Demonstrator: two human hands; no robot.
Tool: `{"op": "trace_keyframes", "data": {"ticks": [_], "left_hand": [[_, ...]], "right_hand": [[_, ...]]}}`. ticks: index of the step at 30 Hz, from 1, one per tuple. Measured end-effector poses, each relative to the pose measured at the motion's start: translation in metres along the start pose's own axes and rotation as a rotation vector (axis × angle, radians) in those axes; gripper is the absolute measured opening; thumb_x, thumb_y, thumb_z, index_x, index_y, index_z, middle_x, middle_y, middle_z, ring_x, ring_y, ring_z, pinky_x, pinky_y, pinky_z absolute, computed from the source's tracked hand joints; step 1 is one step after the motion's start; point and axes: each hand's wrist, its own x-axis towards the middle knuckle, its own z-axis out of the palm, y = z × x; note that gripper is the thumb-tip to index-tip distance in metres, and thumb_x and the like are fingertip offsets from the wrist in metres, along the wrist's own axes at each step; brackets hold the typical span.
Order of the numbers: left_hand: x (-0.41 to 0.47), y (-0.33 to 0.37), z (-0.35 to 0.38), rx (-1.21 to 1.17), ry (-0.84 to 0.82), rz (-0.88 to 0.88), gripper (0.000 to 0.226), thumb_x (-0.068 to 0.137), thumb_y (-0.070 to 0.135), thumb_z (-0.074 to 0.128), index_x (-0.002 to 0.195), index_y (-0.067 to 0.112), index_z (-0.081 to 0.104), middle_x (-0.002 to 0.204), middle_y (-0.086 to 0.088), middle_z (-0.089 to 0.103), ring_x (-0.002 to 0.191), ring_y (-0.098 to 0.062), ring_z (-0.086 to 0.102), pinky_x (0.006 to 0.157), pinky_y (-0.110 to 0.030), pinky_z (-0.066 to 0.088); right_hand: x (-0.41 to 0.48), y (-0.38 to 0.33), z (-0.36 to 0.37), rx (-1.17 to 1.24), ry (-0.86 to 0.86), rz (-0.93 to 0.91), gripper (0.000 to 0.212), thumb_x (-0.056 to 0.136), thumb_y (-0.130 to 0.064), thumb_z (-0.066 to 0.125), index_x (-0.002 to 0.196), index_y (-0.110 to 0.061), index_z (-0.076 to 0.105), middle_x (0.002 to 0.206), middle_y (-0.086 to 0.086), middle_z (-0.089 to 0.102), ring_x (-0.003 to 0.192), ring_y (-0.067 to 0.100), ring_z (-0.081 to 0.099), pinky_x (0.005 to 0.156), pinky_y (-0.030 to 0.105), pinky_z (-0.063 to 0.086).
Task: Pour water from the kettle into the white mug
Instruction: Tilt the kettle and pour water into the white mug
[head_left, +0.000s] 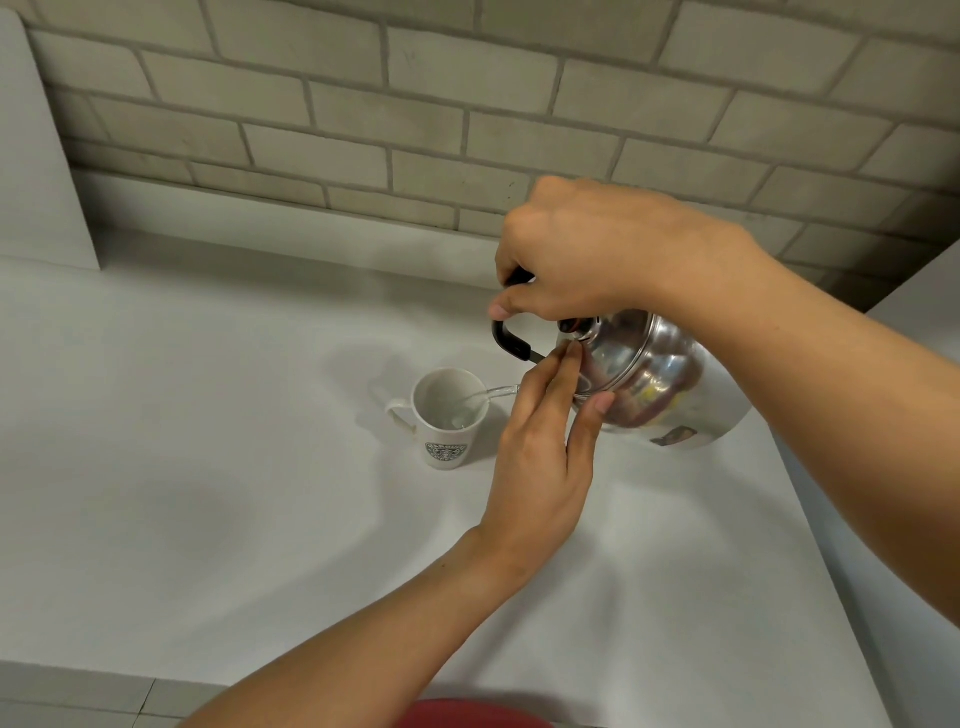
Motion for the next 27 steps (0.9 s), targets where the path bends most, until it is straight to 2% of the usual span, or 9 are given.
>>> {"op": "trace_keyframes", "data": {"ticks": [2,12,16,18,19,21,23,25,27], "left_hand": [[0.0,0.001,0.0,-0.003,0.004,-0.002,0.048,0.106,0.027,0.053,0.148,0.004,0.05,0.143,-0.007,0.054,0.121,-0.024,0.062,0.107,-0.027,0.043],[-0.002,-0.001,-0.002,0.001,0.003,-0.017,0.048,0.106,0.024,0.054,0.149,0.004,0.05,0.142,-0.006,0.053,0.121,-0.021,0.061,0.106,-0.027,0.045],[-0.003,-0.002,-0.003,0.008,0.025,-0.013,0.05,0.104,0.027,0.053,0.148,0.002,0.051,0.141,-0.007,0.054,0.128,-0.006,0.053,0.108,-0.015,0.039],[-0.004,-0.003,-0.003,0.004,0.031,-0.01,0.051,0.104,0.029,0.052,0.148,0.002,0.05,0.142,-0.002,0.052,0.131,0.007,0.046,0.108,-0.01,0.035],[-0.005,-0.004,-0.003,0.001,0.032,-0.012,0.051,0.105,0.029,0.051,0.149,0.003,0.05,0.141,0.003,0.05,0.131,0.008,0.045,0.108,-0.01,0.036],[-0.006,-0.006,-0.003,0.003,0.035,-0.016,0.05,0.105,0.028,0.052,0.149,0.004,0.049,0.14,0.01,0.046,0.13,0.002,0.049,0.108,-0.011,0.037],[-0.007,-0.008,-0.003,0.013,0.042,-0.016,0.049,0.105,0.027,0.054,0.149,0.005,0.05,0.14,0.012,0.045,0.13,0.003,0.049,0.108,-0.009,0.036],[-0.007,-0.008,-0.004,0.014,0.037,-0.015,0.05,0.105,0.028,0.053,0.149,0.004,0.05,0.14,0.01,0.046,0.13,0.007,0.047,0.107,-0.008,0.034],[-0.008,-0.009,-0.005,0.019,0.023,-0.01,0.05,0.105,0.028,0.052,0.148,0.004,0.05,0.142,0.003,0.05,0.132,0.0,0.048,0.108,-0.009,0.033]], "right_hand": [[0.001,0.0,0.0,-0.008,0.001,-0.003,0.041,0.095,-0.053,0.068,0.091,-0.014,0.079,0.07,-0.005,0.045,0.076,0.034,0.066,0.06,0.037,0.053],[0.003,-0.001,0.002,0.014,0.023,-0.002,0.036,0.093,-0.052,0.07,0.093,-0.018,0.078,0.069,-0.008,0.036,0.076,0.033,0.062,0.057,0.032,0.042],[0.003,-0.003,0.005,0.019,0.022,0.002,0.035,0.094,-0.05,0.07,0.093,-0.016,0.076,0.069,-0.007,0.035,0.07,0.031,0.057,0.056,0.031,0.039],[0.003,-0.005,0.006,0.011,0.025,0.005,0.035,0.094,-0.05,0.07,0.091,-0.015,0.076,0.068,-0.006,0.035,0.066,0.03,0.054,0.051,0.03,0.034],[0.003,-0.005,0.007,0.009,0.026,0.006,0.036,0.094,-0.05,0.07,0.091,-0.015,0.075,0.068,-0.006,0.036,0.066,0.03,0.054,0.049,0.029,0.033],[0.003,-0.006,0.007,0.01,0.021,0.011,0.038,0.094,-0.05,0.07,0.091,-0.013,0.075,0.068,-0.005,0.038,0.068,0.031,0.057,0.049,0.029,0.034],[0.002,-0.006,0.007,0.016,0.019,0.011,0.039,0.094,-0.05,0.07,0.09,-0.012,0.076,0.067,-0.004,0.041,0.067,0.032,0.061,0.052,0.03,0.038],[0.002,-0.006,0.008,0.029,0.026,0.01,0.038,0.095,-0.05,0.069,0.091,-0.014,0.075,0.067,-0.006,0.038,0.068,0.032,0.059,0.054,0.03,0.037],[0.001,-0.006,0.01,0.046,0.034,0.016,0.036,0.095,-0.051,0.068,0.094,-0.016,0.074,0.069,-0.007,0.035,0.07,0.032,0.057,0.054,0.03,0.035]]}}
